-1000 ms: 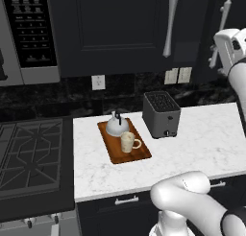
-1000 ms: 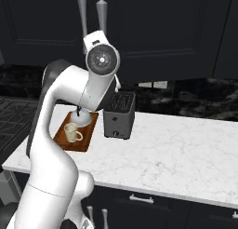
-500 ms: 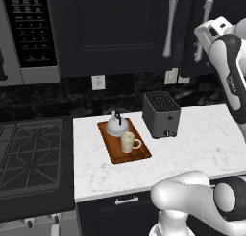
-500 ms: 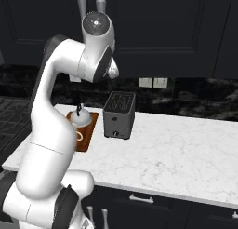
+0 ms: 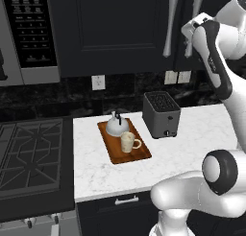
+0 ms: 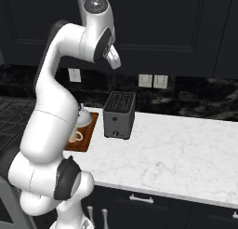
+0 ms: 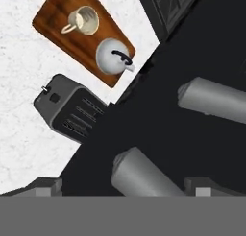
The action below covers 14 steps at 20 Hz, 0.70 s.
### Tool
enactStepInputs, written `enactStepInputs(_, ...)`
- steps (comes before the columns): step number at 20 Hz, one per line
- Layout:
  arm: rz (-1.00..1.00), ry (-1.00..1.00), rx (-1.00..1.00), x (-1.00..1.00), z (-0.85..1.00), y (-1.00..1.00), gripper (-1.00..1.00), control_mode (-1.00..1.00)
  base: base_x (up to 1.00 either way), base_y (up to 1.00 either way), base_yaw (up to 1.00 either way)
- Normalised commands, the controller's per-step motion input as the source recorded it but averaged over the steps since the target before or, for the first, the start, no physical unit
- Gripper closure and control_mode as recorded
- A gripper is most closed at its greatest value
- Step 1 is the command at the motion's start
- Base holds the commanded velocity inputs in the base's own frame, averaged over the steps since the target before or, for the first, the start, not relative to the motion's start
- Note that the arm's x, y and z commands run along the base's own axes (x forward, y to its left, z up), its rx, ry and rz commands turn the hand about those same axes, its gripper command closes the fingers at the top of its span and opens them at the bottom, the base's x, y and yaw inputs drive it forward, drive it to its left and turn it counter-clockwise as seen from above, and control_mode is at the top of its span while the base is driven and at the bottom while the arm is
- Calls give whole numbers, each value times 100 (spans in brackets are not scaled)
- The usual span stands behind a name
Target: Pick the kettle from the counter and place it on the tray. Then pick the mug from the cabinet and place it on the tray. Then close the cabinet doors.
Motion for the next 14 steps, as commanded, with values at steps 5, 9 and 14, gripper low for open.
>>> enactStepInputs(5, 0, 2, -14, 55, -43, -3, -100, -100, 0, 0, 0)
enactStepInputs(9, 0, 0, -15, 52, -42, -4, -100, -100, 0, 0, 0)
enactStepInputs(14, 0, 0, -12, 36, -46, -4, -100, -100, 0, 0, 0)
